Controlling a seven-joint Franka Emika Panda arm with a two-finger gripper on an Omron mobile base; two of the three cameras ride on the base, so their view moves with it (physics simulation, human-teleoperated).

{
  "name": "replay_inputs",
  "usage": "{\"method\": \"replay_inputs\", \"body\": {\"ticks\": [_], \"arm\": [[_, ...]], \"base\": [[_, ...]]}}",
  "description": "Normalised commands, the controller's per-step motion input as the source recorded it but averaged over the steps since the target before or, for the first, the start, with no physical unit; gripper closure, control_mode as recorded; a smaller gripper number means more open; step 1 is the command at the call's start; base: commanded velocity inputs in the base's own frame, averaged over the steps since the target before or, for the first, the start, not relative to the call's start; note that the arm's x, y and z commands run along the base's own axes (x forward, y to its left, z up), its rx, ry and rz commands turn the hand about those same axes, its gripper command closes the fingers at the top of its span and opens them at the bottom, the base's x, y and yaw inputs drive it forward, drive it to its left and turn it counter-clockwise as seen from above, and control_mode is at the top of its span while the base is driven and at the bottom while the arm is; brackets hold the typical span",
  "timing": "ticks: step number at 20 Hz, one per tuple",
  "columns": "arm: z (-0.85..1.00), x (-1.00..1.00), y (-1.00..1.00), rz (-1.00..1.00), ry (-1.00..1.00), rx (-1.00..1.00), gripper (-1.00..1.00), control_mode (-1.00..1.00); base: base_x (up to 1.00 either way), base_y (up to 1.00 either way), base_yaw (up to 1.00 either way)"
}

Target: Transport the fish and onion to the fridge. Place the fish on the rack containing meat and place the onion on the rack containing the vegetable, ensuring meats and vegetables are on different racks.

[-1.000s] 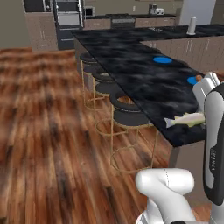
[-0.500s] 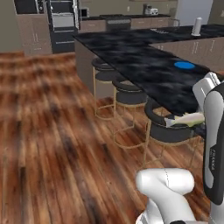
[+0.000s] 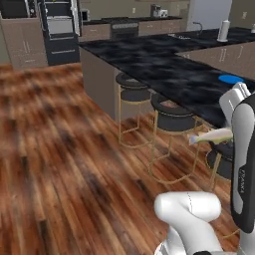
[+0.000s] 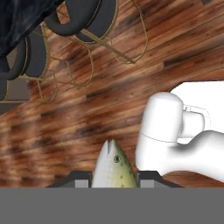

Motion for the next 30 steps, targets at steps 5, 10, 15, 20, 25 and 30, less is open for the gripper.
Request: {"method": "replay_inputs", "body": {"ticks": [5,10,15,20,25,30], "arm": [[0.0,0.0,0.0,0.0,0.0,0.0,1.0,1.0],[0.0,0.0,0.0,0.0,0.0,0.0,1.0,1.0],[0.0,0.0,0.0,0.0,0.0,0.0,1.0,1.0],[0.0,0.0,0.0,0.0,0.0,0.0,1.0,1.0],[0.0,0.0,0.0,0.0,0.0,0.0,1.0,1.0],[0.0,0.0,0.0,0.0,0.0,0.0,1.0,1.0]], "base": [[1.0,1.0,-0.27],[1.0,1.0,-0.19],[1.0,1.0,-0.2],[1.0,1.0,-0.15],[1.0,0.98,-0.11],[1.0,0.85,-0.09]]}}
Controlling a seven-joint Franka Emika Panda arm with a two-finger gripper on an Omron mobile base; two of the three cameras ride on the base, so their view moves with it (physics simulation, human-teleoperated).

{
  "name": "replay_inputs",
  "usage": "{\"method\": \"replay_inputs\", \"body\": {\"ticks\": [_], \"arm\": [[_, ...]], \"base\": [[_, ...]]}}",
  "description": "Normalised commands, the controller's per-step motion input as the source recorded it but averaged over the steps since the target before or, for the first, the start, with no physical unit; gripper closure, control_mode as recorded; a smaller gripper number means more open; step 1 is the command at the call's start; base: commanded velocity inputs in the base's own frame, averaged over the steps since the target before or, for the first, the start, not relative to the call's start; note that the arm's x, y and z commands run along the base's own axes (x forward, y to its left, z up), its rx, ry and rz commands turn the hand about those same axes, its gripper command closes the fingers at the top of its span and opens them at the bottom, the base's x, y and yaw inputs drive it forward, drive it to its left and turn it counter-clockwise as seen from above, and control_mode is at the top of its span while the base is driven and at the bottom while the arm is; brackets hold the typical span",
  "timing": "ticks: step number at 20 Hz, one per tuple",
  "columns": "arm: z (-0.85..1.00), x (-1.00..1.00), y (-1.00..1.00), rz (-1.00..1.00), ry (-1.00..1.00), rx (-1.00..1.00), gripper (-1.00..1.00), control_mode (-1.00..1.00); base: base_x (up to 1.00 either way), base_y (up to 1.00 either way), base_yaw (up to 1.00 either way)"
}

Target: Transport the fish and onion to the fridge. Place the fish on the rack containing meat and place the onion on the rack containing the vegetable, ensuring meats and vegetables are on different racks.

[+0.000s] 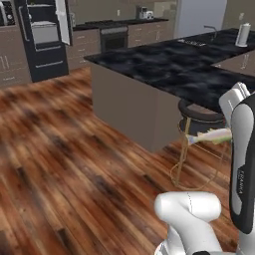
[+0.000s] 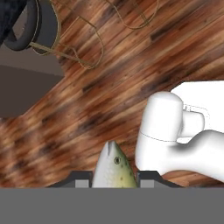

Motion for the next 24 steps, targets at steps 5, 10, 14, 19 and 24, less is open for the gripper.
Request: {"method": "replay_inputs", "body": {"ticks": [5,10,14,19,24], "arm": [[0.0,0.0,0.0,0.0,0.0,0.0,1.0,1.0],[0.0,0.0,0.0,0.0,0.0,0.0,1.0,1.0],[0.0,0.0,0.0,0.0,0.0,0.0,1.0,1.0],[0.0,0.0,0.0,0.0,0.0,0.0,1.0,1.0],[0.0,0.0,0.0,0.0,0.0,0.0,1.0,1.0]], "base": [[1.0,0.43,-0.01],[1.0,0.29,0.0],[1.0,0.26,0.0],[1.0,0.04,0.0],[1.0,-0.09,0.09]]}}
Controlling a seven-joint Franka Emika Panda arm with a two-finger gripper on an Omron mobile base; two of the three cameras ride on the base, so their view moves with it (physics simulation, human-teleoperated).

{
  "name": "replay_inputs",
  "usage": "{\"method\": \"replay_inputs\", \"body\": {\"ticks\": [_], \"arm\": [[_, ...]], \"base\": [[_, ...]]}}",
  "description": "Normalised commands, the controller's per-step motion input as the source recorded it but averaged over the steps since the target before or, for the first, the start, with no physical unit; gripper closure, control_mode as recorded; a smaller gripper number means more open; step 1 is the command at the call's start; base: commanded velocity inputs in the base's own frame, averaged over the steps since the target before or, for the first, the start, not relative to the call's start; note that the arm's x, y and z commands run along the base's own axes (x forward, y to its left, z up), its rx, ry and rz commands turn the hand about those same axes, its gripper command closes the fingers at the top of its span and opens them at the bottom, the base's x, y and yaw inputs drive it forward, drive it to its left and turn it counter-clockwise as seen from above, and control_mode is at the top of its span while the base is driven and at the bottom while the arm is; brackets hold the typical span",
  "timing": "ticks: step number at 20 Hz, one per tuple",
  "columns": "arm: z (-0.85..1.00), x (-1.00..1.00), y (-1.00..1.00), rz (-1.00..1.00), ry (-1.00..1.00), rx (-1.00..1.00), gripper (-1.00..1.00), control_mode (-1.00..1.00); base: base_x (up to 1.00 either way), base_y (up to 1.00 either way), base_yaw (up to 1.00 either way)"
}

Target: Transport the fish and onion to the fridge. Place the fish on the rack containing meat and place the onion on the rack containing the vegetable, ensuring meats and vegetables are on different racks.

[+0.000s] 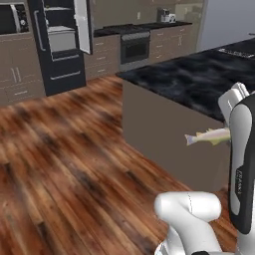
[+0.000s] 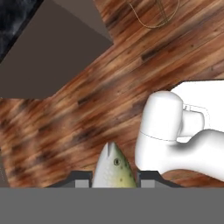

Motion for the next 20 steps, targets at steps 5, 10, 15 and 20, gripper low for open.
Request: {"method": "replay_inputs", "body": {"ticks": [5,10,15,20], "arm": [[0.0,0.0,0.0,0.0,0.0,0.0,1.0,1.0],[0.0,0.0,0.0,0.0,0.0,0.0,1.0,1.0],[0.0,0.0,0.0,0.0,0.0,0.0,1.0,1.0],[0.0,0.0,0.0,0.0,0.0,0.0,1.0,1.0]], "base": [[1.0,-0.07,0.15],[1.0,0.0,0.15],[1.0,0.0,0.15],[1.0,0.0,0.14]]}}
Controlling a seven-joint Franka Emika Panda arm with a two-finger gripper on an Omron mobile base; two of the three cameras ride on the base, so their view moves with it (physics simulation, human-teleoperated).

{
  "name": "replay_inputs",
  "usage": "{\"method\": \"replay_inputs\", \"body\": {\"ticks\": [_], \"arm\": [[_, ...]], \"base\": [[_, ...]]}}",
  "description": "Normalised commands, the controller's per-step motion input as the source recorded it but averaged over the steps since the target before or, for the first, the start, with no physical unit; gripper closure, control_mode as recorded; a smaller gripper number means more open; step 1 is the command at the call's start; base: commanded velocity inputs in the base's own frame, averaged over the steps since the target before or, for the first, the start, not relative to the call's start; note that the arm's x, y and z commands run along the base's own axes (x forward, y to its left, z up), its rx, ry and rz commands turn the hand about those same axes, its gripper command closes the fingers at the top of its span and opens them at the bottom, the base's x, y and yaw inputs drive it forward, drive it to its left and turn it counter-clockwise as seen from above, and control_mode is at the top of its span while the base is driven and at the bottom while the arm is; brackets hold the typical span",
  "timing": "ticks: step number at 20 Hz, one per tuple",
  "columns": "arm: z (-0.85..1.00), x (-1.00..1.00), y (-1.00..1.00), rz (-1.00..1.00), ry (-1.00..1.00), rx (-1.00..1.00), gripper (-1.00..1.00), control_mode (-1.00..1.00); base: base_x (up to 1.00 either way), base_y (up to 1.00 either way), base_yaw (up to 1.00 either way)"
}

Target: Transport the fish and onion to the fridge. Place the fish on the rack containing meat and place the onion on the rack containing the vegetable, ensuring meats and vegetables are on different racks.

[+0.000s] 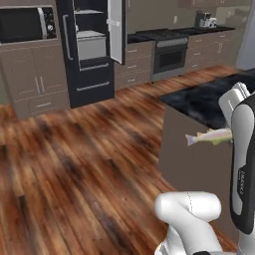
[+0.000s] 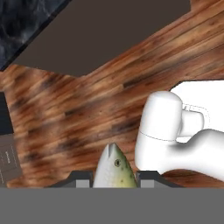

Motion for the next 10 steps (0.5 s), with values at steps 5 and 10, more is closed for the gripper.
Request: {"method": "replay_inputs", "body": {"ticks": [5,10], "arm": [[0.0,0.0,0.0,0.0,0.0,0.0,1.0,1.0],[0.0,0.0,0.0,0.0,0.0,0.0,1.0,1.0]], "base": [[1.0,0.0,0.17],[1.0,0.0,0.19]]}}
